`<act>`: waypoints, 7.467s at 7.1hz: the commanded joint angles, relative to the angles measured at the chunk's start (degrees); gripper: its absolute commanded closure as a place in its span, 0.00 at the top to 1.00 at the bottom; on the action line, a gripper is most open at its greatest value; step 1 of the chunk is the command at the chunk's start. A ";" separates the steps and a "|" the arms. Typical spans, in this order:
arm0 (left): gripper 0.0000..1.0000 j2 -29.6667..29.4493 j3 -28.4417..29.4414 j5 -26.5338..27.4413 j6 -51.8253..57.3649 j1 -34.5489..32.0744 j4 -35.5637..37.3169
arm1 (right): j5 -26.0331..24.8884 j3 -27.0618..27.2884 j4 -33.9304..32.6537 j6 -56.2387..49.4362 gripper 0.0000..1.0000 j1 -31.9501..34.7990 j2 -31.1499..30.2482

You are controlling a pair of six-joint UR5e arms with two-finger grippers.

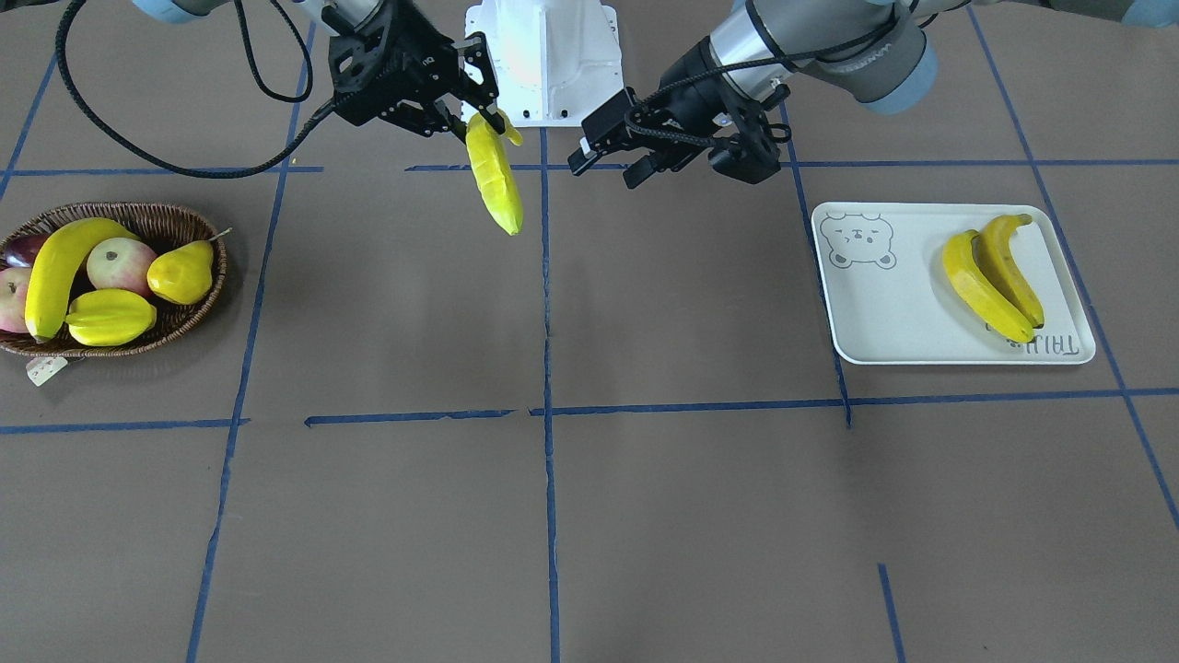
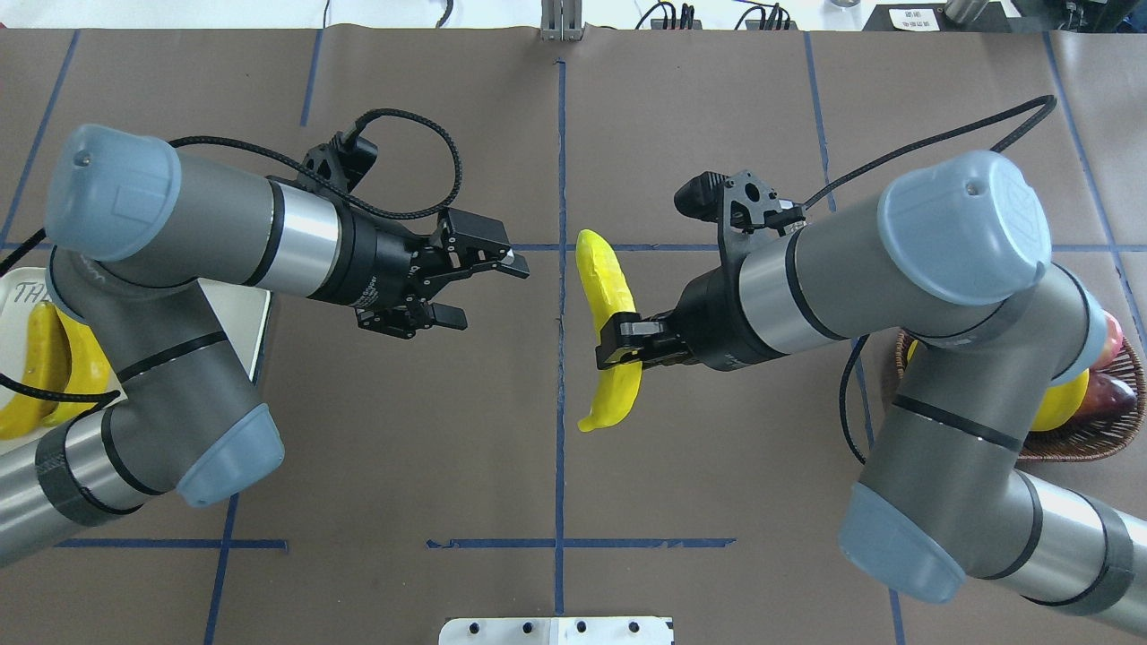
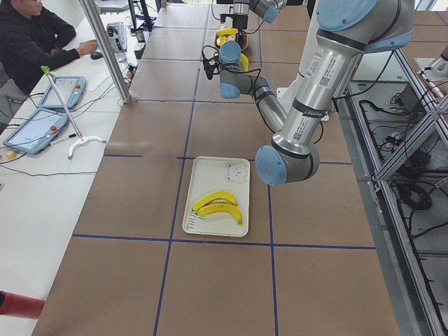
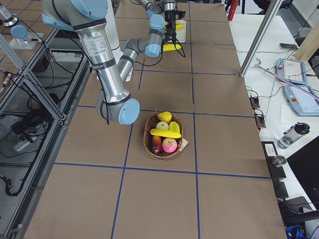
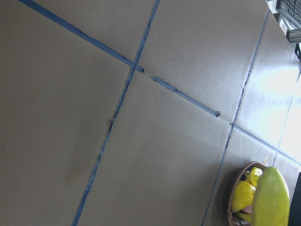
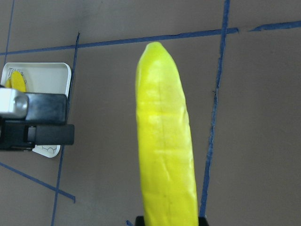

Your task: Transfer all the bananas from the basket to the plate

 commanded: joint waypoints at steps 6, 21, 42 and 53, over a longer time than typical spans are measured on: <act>0.90 -3.43 1.15 7.20 -1.45 5.90 -2.18 | -2.81 -1.64 0.21 1.30 0.00 -2.94 4.22; 0.00 18.91 -2.54 1.81 17.07 -8.60 18.99 | -2.81 6.45 0.03 4.99 1.00 -0.57 -4.74; 1.00 17.75 -8.34 1.49 19.92 -10.36 27.69 | 4.93 -5.66 25.52 -8.45 1.00 23.07 -50.10; 1.00 17.84 -8.34 1.75 19.90 -10.19 27.69 | 4.31 -11.31 25.69 -8.54 0.04 22.99 -46.23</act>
